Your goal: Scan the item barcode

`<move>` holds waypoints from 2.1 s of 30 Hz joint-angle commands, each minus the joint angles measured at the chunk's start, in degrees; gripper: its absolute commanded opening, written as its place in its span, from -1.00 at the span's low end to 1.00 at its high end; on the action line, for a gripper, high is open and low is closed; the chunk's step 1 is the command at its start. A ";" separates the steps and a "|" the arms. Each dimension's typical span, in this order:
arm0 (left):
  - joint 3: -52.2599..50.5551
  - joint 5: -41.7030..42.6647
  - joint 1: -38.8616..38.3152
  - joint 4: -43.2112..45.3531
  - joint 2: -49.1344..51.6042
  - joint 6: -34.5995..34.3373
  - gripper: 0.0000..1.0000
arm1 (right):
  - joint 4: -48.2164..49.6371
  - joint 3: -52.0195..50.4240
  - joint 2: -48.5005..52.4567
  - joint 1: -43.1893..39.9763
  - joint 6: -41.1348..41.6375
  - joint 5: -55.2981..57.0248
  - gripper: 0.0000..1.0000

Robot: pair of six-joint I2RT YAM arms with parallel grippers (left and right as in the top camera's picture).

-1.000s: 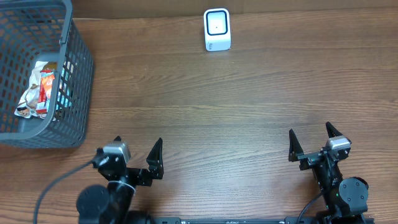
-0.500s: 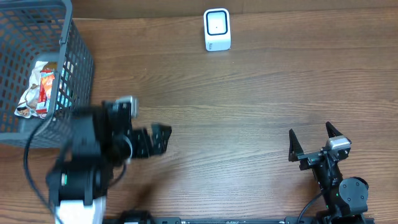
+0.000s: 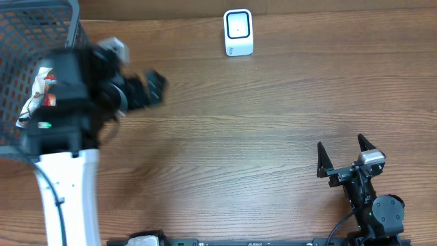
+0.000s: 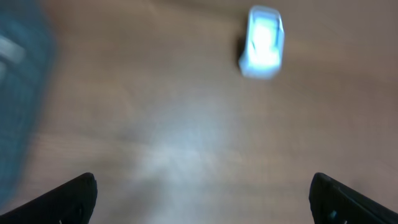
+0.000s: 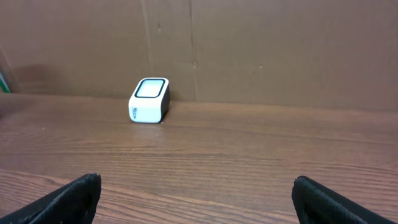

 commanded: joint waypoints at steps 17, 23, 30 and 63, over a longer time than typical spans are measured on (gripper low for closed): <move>21.55 -12.63 29.14 3.02 22.08 9.84 0.99 | 0.35 -0.59 -0.48 -0.15 -0.07 0.42 1.00; 21.55 -9.55 31.65 2.19 27.87 14.86 0.99 | 0.35 -0.59 -0.48 -0.15 -0.07 0.42 1.00; 21.55 -5.27 32.48 0.02 36.92 19.17 0.99 | 0.33 -0.59 -0.48 -0.15 -0.07 0.42 1.00; 21.22 1.16 32.50 -0.61 52.89 24.24 1.00 | 0.35 -0.59 -0.48 -0.15 -0.07 0.42 1.00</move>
